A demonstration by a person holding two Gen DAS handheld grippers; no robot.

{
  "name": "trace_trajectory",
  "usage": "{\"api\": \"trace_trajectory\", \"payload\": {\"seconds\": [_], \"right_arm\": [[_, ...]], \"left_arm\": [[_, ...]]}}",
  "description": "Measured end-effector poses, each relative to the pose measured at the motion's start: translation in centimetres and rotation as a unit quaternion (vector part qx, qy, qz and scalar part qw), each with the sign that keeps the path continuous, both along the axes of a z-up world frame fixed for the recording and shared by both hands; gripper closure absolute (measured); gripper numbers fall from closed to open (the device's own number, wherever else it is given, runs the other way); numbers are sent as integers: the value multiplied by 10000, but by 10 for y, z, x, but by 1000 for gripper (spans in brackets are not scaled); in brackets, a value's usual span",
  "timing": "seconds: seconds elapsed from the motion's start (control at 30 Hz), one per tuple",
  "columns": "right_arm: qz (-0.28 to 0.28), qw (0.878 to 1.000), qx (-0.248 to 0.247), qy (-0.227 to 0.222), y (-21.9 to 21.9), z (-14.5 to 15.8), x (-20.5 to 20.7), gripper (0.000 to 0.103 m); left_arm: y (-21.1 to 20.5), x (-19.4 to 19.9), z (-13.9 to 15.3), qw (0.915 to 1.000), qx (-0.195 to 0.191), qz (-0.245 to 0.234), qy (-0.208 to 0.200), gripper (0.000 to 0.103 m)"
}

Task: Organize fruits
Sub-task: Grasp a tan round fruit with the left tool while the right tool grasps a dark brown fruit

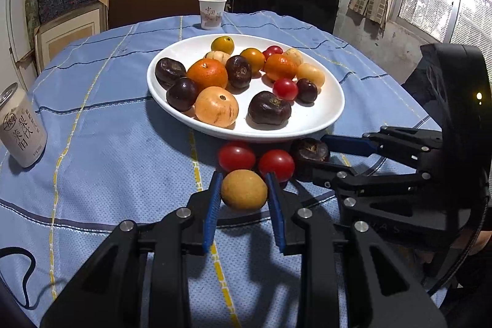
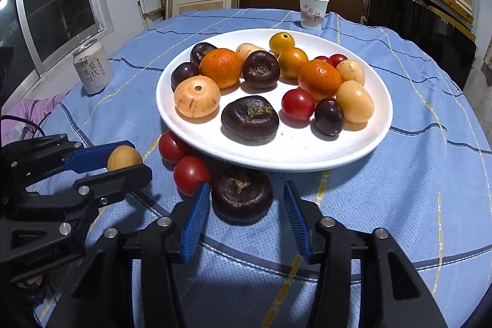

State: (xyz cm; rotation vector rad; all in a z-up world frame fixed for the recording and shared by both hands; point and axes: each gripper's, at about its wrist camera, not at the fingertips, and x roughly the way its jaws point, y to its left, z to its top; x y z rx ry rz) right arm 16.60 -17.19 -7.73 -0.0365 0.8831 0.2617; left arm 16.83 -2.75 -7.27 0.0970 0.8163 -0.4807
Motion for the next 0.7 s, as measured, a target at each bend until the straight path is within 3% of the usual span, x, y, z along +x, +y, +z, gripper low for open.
{"api": "trace_trajectory", "payload": {"seconds": [0.1, 0.43, 0.7], "right_arm": [[-90, 9999, -102, -66, -1, 1, -5, 61], [-458, 9984, 217, -252, -37, 12, -35, 61], [-711, 9952, 178, -650, -66, 34, -56, 61]], "left_arm": [[1, 1, -1, 10000, 0, 20, 34, 74], [2, 4, -2, 10000, -1, 72, 29, 74], [4, -16, 23, 9998, -201, 5, -28, 74]]}}
